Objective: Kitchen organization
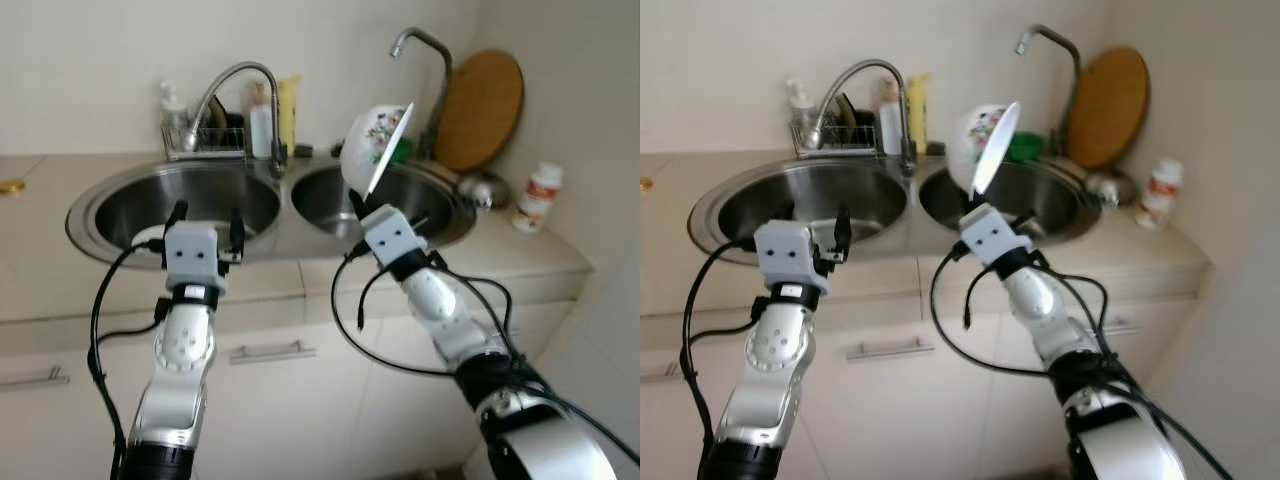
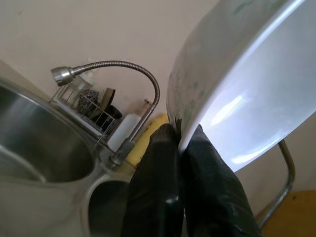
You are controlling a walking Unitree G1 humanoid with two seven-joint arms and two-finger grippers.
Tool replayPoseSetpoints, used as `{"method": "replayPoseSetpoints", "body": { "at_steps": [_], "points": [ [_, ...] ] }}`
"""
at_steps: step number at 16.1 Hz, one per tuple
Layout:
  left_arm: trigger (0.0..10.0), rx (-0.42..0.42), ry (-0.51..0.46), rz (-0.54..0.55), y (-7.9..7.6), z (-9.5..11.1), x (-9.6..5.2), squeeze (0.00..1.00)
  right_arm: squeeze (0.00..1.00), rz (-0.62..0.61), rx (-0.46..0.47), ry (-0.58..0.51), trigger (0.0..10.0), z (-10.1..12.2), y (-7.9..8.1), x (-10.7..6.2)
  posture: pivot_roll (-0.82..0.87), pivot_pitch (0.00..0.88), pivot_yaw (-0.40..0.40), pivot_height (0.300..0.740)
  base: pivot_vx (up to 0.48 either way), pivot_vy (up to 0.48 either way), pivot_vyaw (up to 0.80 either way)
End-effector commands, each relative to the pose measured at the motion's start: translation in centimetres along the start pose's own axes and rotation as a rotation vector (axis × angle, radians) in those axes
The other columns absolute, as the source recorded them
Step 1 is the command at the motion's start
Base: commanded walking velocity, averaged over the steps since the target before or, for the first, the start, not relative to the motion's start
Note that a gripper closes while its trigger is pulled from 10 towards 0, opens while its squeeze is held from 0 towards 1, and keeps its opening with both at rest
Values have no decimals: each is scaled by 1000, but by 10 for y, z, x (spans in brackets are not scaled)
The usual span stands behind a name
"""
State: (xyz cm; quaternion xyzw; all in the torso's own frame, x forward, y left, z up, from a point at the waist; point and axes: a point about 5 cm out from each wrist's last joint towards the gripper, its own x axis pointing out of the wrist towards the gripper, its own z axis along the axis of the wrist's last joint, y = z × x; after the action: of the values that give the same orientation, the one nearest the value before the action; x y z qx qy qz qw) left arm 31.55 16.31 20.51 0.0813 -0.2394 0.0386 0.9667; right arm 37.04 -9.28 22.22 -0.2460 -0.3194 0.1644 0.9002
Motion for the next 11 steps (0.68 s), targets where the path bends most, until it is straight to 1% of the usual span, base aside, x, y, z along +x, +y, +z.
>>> {"method": "replayPoseSetpoints", "body": {
  "at_steps": [1, 2, 5, 6, 7, 8, 9, 11],
  "points": [
    [10000, 11, -3, 10, 4, 1, 1, 0, 0, 9, 5, -27, 0, 6, 4, 5, 75, 0, -45, 740, 469, 0, 0],
    [10000, 11, -1, 6, 3, 1, 1, 0, 0, 25, -13, -26, 0, 6, 6, 5, 75, 0, -45, 740, 469, 0, 800],
    [10000, 10, 0, -3, 1, 1, 1, 0, 0, 9, 15, -25, 0, 6, 5, 5, 76, 0, -45, 740, 461, 0, 800],
    [10000, 7, 1, -4, 0, 1, 1, 0, 0, -1, 27, -17, 0, 5, 4, 5, 76, 0, -46, 740, 368, 0, 0],
    [10000, 5, -4, -10, -2, 2, 1, 0, 0, -9, 27, -6, 0, 4, 3, 6, 75, 0, -46, 740, 0, 0, 0],
    [10000, 11, 11, -12, -2, 0, 1, 0, 0, -12, 28, 2, 0, 3, 2, 6, 76, 0, -47, 740, 0, 0, 0],
    [10000, 0, 9, -15, -3, 0, 0, 0, 0, -13, 18, 23, 0, 0, 2, 5, 76, 0, -48, 740, 0, 0, 0],
    [10000, 0, 10, -28, -5, -1, -1, 0, 0, -21, 29, 82, 0, -7, 0, 5, 78, 0, -50, 740, 0, 0, 0]
  ]
}}
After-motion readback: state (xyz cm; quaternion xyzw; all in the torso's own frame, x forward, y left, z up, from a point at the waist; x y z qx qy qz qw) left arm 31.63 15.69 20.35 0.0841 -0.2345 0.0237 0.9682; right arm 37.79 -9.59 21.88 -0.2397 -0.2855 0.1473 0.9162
